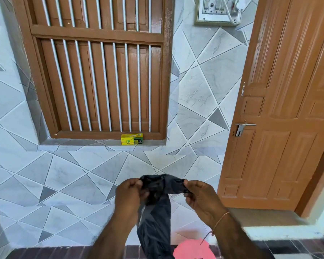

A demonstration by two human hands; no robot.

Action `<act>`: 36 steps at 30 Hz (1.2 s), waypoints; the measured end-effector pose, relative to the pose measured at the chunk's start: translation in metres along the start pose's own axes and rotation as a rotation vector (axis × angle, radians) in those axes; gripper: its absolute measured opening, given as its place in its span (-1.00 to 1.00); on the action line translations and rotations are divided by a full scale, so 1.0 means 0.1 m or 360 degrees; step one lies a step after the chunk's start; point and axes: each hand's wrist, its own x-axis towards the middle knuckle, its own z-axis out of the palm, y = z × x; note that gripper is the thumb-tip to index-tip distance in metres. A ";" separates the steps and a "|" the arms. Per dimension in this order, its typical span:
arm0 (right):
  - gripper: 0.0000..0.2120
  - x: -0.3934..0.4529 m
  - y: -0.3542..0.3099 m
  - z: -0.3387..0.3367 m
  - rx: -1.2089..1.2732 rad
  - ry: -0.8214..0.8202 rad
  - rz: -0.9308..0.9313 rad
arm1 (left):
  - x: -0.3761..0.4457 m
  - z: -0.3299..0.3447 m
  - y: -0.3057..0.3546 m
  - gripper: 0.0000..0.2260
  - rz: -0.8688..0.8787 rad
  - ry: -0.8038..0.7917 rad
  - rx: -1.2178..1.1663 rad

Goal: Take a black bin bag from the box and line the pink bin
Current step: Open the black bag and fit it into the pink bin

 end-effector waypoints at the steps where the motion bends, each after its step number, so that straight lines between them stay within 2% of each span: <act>1: -0.85 0.04 0.02 -0.08 -0.0177 0.0139 -0.0085 | 0.02 -0.04 0.02 -0.87 -0.0058 0.0070 -0.0149; 4: -0.77 0.13 0.09 -0.24 -0.0654 0.0499 -0.0305 | 0.10 -0.14 0.04 -0.78 -0.0056 0.0310 -0.0352; 7: -0.76 0.17 0.18 -0.27 -0.0961 0.0670 -0.0400 | 0.10 -0.11 0.06 -0.75 0.0023 0.0303 -0.0253; 10: -0.74 0.14 0.21 -0.19 -0.1094 0.0643 -0.0500 | 0.13 -0.03 0.05 -0.74 -0.0015 0.0265 -0.0180; 12: -0.79 0.10 0.18 -0.12 -0.1057 0.0588 -0.0596 | 0.13 0.01 0.03 -0.82 0.0005 0.0279 -0.0121; 15: -0.83 0.07 0.12 -0.06 -0.1001 0.0555 -0.0693 | 0.06 0.03 0.01 -0.93 0.0291 0.0348 0.0198; 17: -0.78 0.07 0.09 -0.07 -0.1100 0.0503 -0.0680 | 0.04 0.03 -0.01 -0.80 0.0432 0.0349 0.0457; 20: -0.71 0.07 0.06 -0.12 -0.1563 0.0442 -0.0632 | 0.07 0.04 -0.02 -0.70 0.0464 0.0125 0.0719; 22: -0.71 0.07 0.07 -0.12 -0.1860 0.0489 -0.0819 | 0.07 0.05 -0.02 -0.59 0.0467 -0.0094 0.0805; 24: -0.79 0.07 0.05 -0.06 -0.1874 0.0443 -0.1169 | 0.06 0.07 -0.01 -0.50 0.0499 -0.0263 0.0819; 26: -0.91 0.06 0.03 0.04 -0.1743 0.0146 -0.1317 | 0.03 0.11 0.02 -0.46 0.0504 -0.0349 0.0740; 28: -0.89 0.05 0.03 0.12 -0.1665 -0.0230 -0.1079 | 0.04 0.13 0.04 -0.44 0.0525 -0.0378 0.0655; 30: -0.87 0.07 0.06 0.13 -0.1726 -0.0427 -0.0804 | 0.05 0.12 0.07 -0.44 0.0529 -0.0400 0.0604; 32: -0.93 0.07 0.12 0.12 -0.1879 -0.0418 -0.0727 | 0.04 0.13 0.10 -0.48 0.0482 -0.0421 0.0537; 35: -0.65 0.08 0.17 0.12 -0.2150 -0.0280 -0.0728 | 0.04 0.09 0.14 -0.56 0.0503 -0.0353 0.0666; 36: -0.64 0.09 0.18 0.12 -0.2234 -0.0175 -0.0740 | 0.06 0.06 0.13 -0.59 0.0583 -0.0301 0.0829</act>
